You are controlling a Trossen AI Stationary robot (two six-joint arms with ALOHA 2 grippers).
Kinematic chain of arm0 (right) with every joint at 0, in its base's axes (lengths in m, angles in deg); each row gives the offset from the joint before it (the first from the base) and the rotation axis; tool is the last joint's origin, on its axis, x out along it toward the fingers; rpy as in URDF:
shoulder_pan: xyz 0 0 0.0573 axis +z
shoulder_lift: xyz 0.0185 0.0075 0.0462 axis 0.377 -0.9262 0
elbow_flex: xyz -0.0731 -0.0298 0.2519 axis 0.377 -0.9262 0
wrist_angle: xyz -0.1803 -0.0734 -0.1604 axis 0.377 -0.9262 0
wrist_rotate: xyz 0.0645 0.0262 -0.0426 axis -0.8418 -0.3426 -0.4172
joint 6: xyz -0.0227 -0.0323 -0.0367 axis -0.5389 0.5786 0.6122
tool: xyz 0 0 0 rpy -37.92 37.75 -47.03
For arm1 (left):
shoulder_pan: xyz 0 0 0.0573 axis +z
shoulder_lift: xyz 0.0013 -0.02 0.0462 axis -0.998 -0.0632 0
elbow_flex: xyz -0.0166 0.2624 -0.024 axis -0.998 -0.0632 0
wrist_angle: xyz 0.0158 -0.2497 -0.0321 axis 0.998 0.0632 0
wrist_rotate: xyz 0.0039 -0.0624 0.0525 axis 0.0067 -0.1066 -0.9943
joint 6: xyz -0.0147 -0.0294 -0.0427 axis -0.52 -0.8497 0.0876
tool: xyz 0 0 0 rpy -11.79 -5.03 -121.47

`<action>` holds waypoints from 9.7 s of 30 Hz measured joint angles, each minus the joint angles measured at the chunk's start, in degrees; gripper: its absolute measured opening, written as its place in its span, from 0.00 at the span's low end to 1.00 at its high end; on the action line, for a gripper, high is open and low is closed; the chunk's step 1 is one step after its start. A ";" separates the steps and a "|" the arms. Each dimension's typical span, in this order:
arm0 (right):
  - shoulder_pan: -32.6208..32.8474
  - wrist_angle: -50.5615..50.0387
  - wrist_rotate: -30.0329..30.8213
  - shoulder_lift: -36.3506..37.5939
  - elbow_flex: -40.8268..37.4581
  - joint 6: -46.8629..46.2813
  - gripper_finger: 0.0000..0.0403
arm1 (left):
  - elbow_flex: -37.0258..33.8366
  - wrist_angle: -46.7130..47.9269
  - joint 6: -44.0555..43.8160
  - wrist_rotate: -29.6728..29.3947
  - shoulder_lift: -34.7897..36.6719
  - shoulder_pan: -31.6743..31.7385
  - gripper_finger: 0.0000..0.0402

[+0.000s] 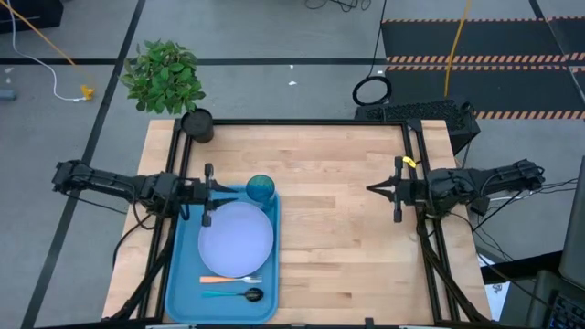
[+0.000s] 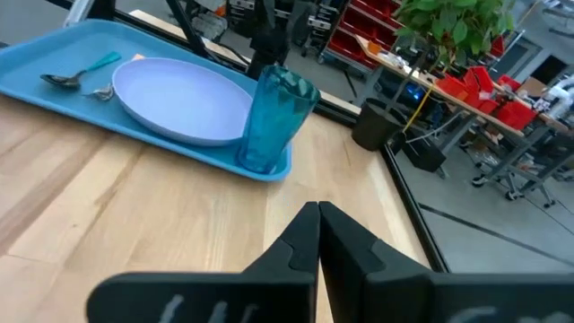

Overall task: Pick and place plate/cup/fork/spoon on tray
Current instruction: Return to Home Position

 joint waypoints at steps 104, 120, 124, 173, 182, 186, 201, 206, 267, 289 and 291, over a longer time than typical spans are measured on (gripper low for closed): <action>-6.78 20.44 -10.21 23.04 -25.46 -5.53 0.00 | -11.33 -10.83 0.79 12.94 6.11 0.83 0.09; -6.79 21.17 -10.27 23.06 -25.47 -5.52 0.00 | -11.33 -9.08 -0.93 13.07 9.27 3.53 0.03; -6.78 21.20 -10.27 23.06 -25.47 -5.52 0.00 | -11.33 -7.75 -1.09 14.12 12.46 3.58 0.01; -6.79 21.21 -10.32 23.03 -25.49 -5.52 0.00 | -11.33 6.12 4.82 14.22 25.16 3.64 0.07; -6.77 21.21 -10.32 23.03 -25.48 -5.52 0.00 | -11.33 6.13 3.18 14.23 25.16 3.64 0.08; -6.79 21.21 -10.32 23.03 -25.49 -5.52 0.00 | -11.33 6.13 3.18 14.23 25.16 3.64 0.08; -6.78 21.21 -10.32 23.03 -25.49 -5.52 0.00 | -11.33 6.14 3.20 14.25 25.16 3.64 0.08; -6.77 21.21 -10.32 23.03 -25.49 -5.52 0.00 | -11.33 6.14 3.18 14.25 25.16 3.64 0.08; -6.77 21.21 -10.32 23.03 -25.49 -5.52 0.00 | -11.33 6.14 3.20 14.25 25.16 3.64 0.08; -6.77 21.21 -10.32 23.03 -25.48 -5.52 0.00 | -11.33 6.14 3.20 14.25 25.14 3.64 0.08; -6.77 21.21 -10.32 23.03 -25.49 -5.52 0.00 | -11.33 6.14 3.20 14.25 25.14 3.63 0.08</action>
